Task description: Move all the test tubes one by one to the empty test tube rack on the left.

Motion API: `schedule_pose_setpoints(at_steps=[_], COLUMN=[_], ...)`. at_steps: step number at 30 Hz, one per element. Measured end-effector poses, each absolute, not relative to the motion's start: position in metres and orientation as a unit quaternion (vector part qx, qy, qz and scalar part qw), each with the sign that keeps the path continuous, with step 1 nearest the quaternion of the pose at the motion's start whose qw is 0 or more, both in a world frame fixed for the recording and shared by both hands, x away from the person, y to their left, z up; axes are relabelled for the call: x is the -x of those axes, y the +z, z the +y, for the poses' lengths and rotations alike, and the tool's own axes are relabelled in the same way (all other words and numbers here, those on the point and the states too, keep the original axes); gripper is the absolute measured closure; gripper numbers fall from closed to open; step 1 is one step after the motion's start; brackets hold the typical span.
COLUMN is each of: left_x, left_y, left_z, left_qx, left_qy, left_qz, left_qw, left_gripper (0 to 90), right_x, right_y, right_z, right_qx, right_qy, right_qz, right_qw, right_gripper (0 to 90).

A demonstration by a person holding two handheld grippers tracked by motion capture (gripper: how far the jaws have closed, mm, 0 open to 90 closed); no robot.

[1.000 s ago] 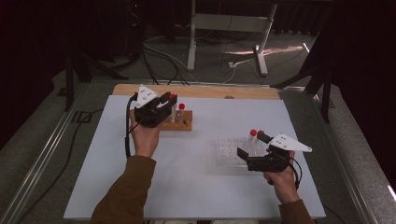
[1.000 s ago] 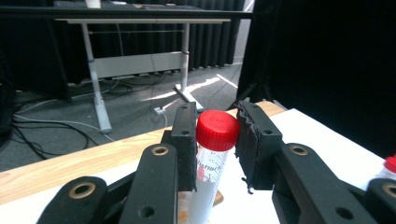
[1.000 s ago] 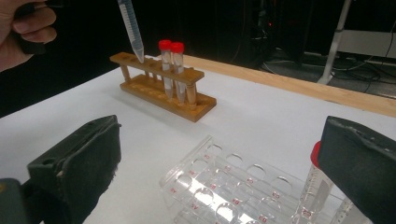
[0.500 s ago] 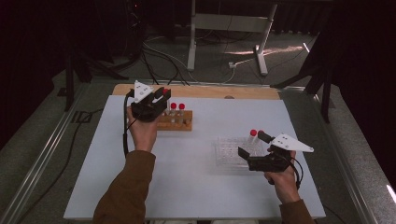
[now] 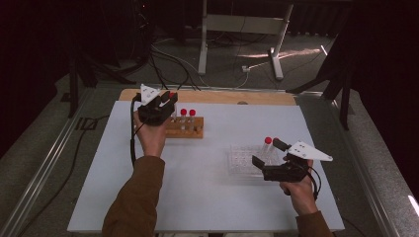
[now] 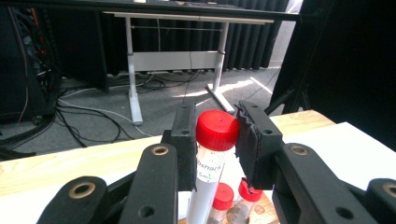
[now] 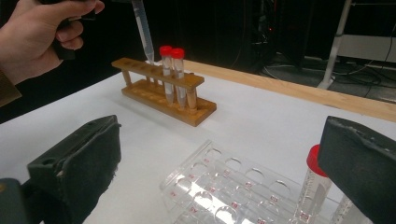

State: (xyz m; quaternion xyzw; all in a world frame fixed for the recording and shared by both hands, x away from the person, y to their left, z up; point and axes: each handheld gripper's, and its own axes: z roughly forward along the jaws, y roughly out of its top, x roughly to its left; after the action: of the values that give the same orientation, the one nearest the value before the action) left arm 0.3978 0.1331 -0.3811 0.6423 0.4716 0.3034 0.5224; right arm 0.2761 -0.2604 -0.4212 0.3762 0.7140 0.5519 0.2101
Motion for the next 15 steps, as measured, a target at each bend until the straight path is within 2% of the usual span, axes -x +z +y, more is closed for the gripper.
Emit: schedule_pose_setpoints(at_steps=[15], left_x=[-0.406], left_y=[-0.392], left_z=[0.13], left_qx=[-0.648], left_qy=[0.303], left_qz=[0.479], left_qw=[0.508], left_gripper=[70.7], right_x=[-0.276], right_y=[-0.421], right_z=[-0.261], right_qx=[-0.376], right_qy=[0.552], right_qz=[0.714], right_qw=[0.21], right_gripper=[0.0])
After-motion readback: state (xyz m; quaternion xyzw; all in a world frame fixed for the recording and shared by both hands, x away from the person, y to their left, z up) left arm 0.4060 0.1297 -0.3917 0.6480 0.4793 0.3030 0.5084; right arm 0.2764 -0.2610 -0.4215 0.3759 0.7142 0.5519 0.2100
